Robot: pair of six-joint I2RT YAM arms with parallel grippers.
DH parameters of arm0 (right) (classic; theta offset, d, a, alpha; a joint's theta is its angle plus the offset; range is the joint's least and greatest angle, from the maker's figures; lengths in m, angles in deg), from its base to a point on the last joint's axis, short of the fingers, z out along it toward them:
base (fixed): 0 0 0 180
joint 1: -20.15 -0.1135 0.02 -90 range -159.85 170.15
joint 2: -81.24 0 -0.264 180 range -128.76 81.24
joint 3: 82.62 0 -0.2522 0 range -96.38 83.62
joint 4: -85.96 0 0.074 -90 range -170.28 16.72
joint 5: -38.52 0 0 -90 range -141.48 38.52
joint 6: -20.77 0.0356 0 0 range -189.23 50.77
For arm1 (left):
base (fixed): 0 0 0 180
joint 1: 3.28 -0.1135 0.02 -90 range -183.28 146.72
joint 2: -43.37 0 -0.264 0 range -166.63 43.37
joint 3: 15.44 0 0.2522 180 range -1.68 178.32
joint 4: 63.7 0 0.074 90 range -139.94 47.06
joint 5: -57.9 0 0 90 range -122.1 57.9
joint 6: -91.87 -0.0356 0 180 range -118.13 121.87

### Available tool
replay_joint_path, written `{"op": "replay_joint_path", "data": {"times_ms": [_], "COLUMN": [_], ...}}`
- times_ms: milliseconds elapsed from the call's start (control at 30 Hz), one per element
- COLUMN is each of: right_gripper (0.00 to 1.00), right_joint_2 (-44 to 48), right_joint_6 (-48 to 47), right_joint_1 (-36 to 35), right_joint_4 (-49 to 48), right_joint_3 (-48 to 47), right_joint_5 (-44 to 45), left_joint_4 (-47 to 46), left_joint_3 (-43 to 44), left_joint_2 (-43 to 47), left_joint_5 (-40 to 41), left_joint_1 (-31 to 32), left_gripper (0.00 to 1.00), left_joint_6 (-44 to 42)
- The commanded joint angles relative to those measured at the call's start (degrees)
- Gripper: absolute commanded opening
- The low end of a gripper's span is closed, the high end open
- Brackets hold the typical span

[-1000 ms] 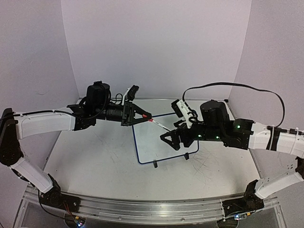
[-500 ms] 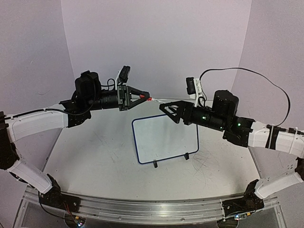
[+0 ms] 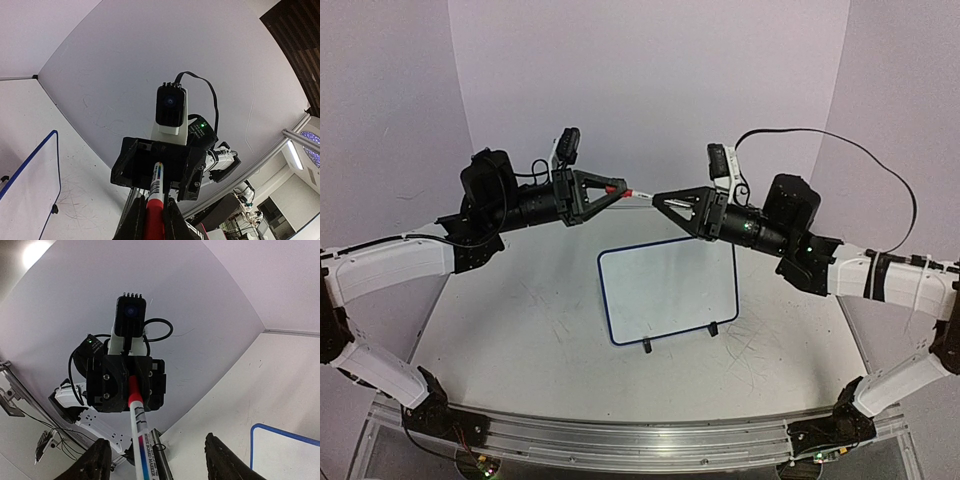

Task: Write a sentence on the whiteboard
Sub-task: Open the whiteboard marker without the cap from the pen cap.

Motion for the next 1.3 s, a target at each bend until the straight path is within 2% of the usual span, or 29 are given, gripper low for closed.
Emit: {"op": "replay_joint_path", "data": {"times_ms": [0, 200, 267, 333, 433, 567, 733, 900, 1000, 1167, 1267], "right_gripper": [0.64, 0.28, 0.21, 0.22, 0.33, 0.34, 0.22, 0.15, 0.01, 0.00, 0.07], "right_joint_2": [-1.90, -3.81, -3.36, -2.85, -2.80, -3.34, -3.32, -4.68, -5.59, -6.66, -7.07], "right_joint_6": [3.98, 4.97, 4.99, 4.88, 4.74, 4.83, 5.83, 8.10, 9.32, 10.53, 10.28], "right_joint_1": [0.82, 0.84, 0.85, 0.83, 0.81, 0.83, 0.83, 0.86, 0.84, 0.88, 0.83], "right_joint_4": [-4.30, -4.58, -5.41, -5.80, -5.88, -5.98, -6.67, -8.57, -9.75, -11.25, -11.28], "right_joint_3": [-3.95, -5.41, -5.00, -4.64, -4.62, -4.86, -4.94, -5.75, -5.94, -5.93, -5.96], "right_joint_5": [-4.77, -6.81, -6.00, -4.82, -3.83, -3.45, -1.94, -3.70, -4.58, -6.17, -7.36], "left_joint_4": [-3.51, -3.83, -3.90, -4.00, -4.06, -4.12, -4.24, -4.43, -4.50, -4.69, -4.71], "left_joint_3": [-0.29, -0.22, -0.37, -0.62, -0.73, -0.72, -1.12, -0.95, -1.01, -1.17, -1.02], "left_joint_2": [1.06, 0.41, 0.33, 0.27, 0.16, -0.03, 0.06, -0.36, -0.38, -0.15, 0.09], "left_joint_5": [1.06, 1.15, 1.16, 1.15, 1.08, 1.05, 1.39, 1.26, 1.25, 1.60, 1.70], "left_joint_1": [0.22, 0.22, 0.22, 0.22, 0.25, 0.22, 0.22, 0.21, 0.23, 0.22, 0.22], "left_gripper": [0.00, 0.00, 0.00, 0.00, 0.00, 0.00, 0.00, 0.00, 0.00, 0.00, 0.00], "left_joint_6": [0.90, 0.99, 1.07, 1.18, 1.25, 1.25, 1.25, 1.34, 1.34, 1.29, 1.02]}}
